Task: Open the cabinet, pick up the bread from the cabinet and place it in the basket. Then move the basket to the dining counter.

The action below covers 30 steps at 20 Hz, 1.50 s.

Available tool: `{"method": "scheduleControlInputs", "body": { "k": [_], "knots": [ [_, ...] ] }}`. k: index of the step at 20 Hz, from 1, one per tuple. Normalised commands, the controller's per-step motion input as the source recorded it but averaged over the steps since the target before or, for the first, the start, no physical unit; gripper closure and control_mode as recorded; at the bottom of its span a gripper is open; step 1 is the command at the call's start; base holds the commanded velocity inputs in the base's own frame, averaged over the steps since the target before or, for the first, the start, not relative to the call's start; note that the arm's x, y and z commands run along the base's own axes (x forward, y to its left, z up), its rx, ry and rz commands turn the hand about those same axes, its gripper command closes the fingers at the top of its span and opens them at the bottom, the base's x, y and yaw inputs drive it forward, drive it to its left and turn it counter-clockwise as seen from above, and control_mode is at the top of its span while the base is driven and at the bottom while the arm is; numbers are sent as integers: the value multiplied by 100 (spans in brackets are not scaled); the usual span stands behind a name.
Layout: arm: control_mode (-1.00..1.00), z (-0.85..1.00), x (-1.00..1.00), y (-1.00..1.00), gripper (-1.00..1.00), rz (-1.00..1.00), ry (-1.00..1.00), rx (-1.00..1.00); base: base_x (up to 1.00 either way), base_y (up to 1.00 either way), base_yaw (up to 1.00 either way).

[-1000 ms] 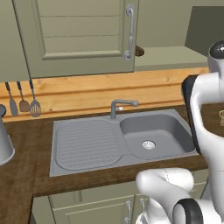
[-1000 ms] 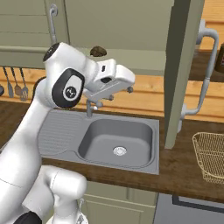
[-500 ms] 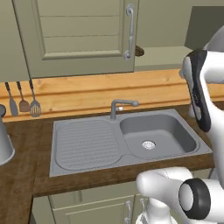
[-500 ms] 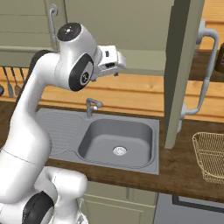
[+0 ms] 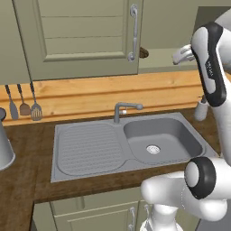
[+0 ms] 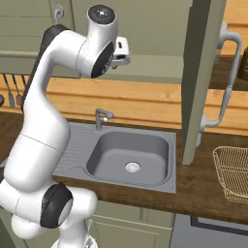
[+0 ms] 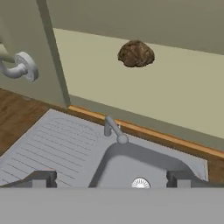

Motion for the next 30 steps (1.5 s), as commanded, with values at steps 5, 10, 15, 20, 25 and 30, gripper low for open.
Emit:
{"method": "scheduleControlInputs", "body": {
  "k": [5,10,15,20,25,30],
  "knots": [
    [-100,18,-12,100,-100,0,0,4,0,0,0],
    [-100,25,0,100,-100,0,0,5,0,0,0],
    [-100,25,14,80,-100,-4,0,1,0,0,0],
    [-100,0,87,1,-100,-18,0,-1,0,0,0],
    [-100,-1,73,11,-100,-10,-4,-1,0,0,0],
    [-100,-8,55,2,-100,-2,-1,0,0,0,0]
  ]
}}
